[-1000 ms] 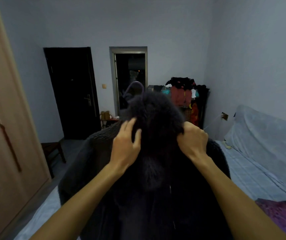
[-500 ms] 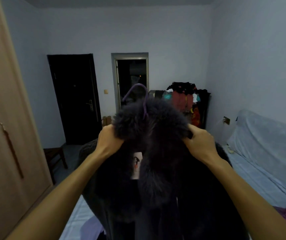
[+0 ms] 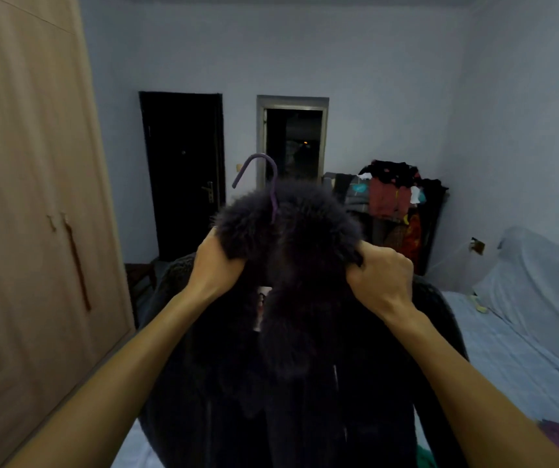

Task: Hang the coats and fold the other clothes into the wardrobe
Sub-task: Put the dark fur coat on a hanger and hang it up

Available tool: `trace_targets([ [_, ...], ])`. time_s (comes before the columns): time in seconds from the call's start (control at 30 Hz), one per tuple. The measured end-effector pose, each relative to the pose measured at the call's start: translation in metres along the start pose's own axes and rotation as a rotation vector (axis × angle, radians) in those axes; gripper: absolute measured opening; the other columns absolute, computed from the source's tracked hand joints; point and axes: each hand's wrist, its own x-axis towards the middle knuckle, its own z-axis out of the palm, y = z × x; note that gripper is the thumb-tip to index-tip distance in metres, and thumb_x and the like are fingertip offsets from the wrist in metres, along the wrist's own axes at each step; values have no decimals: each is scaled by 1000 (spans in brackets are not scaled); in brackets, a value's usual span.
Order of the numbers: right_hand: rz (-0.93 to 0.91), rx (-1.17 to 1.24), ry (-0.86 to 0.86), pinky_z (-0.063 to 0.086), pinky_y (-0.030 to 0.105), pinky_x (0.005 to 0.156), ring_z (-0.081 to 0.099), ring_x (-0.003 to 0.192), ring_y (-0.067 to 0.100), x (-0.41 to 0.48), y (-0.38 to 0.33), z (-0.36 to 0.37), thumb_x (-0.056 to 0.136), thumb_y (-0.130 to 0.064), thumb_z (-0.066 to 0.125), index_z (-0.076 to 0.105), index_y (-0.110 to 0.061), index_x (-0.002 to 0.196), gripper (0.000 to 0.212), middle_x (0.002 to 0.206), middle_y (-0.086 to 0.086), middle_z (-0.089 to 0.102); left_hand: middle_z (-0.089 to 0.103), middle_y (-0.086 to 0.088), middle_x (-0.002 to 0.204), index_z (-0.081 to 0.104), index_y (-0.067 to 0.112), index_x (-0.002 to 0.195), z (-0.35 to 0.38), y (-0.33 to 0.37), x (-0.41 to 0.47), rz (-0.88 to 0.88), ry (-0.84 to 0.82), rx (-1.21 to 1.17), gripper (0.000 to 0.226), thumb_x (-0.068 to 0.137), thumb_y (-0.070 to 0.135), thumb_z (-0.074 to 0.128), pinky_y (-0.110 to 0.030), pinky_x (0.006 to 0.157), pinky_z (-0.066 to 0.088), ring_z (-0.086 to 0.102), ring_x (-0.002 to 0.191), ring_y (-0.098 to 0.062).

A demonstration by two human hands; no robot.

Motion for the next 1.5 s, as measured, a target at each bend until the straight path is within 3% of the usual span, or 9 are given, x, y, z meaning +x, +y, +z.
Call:
trace_targets([
  [0.13, 2, 89, 1, 23, 22, 41, 45, 41, 24, 2, -43, 0, 82, -23, 60, 55, -16, 63, 21, 45, 0, 49, 55, -2, 125, 44, 22, 131, -63, -4, -26, -3, 117, 8, 62, 78, 43, 70, -29, 93, 41, 51, 112, -13],
  [0.33, -66, 301, -76, 30, 26, 45, 51, 47, 25, -14, -126, -15, 85, -23, 57, 51, -18, 64, 23, 50, -1, 49, 51, -3, 130, 41, 17, 137, -161, 22, -91, -58, 305, 261, 57, 88, 39, 60, -25, 98, 33, 46, 121, -17],
  [0.5, -164, 430, -175, 32, 28, 51, 45, 51, 23, -48, -208, -31, 85, -22, 56, 61, -19, 77, 10, 55, -3, 48, 41, -6, 146, 34, 14, 144, -246, 44, -159, -232, 433, 476, 59, 95, 44, 46, -38, 111, 30, 36, 134, -21],
  [0.63, -217, 526, -227, 36, 29, 53, 56, 58, 29, -74, -270, -44, 84, -22, 55, 64, -17, 82, 11, 63, 4, 61, 49, -5, 138, 41, 17, 140, -311, 59, -212, -315, 465, 636, 53, 94, 45, 44, -39, 107, 36, 43, 129, -23],
  [0.77, -238, 579, -294, 34, 28, 54, 45, 57, 23, -99, -331, -59, 88, -26, 53, 64, -16, 86, 15, 71, 5, 64, 56, -6, 128, 49, 18, 132, -372, 71, -263, -355, 518, 757, 46, 94, 45, 44, -38, 99, 41, 51, 119, -24],
  [1.03, -269, 699, -394, 41, 33, 64, 63, 83, 35, -155, -478, -105, 88, -25, 53, 66, -14, 96, 19, 88, 12, 68, 48, -7, 136, 43, 18, 136, -503, 78, -359, -445, 584, 896, 47, 97, 44, 42, -41, 102, 38, 46, 123, -25],
  [1.17, -297, 824, -429, 47, 34, 59, 61, 73, 32, -180, -565, -130, 88, -22, 54, 65, -13, 87, 15, 73, 7, 61, 46, -5, 137, 42, 20, 136, -582, 81, -402, -504, 617, 926, 46, 97, 45, 40, -41, 101, 40, 46, 123, -25],
  [1.33, -298, 926, -457, 48, 37, 65, 63, 80, 36, -196, -664, -147, 87, -22, 54, 65, -13, 90, 14, 82, 12, 66, 45, -5, 138, 41, 21, 137, -674, 80, -431, -532, 663, 986, 48, 97, 47, 38, -43, 95, 45, 50, 118, -26],
  [1.5, -283, 1036, -525, 54, 38, 61, 60, 65, 28, -197, -758, -137, 84, -24, 52, 64, -18, 86, 14, 73, 6, 63, 44, -6, 139, 40, 19, 138, -750, 63, -444, -537, 721, 1044, 48, 98, 45, 38, -38, 92, 44, 50, 118, -25],
])
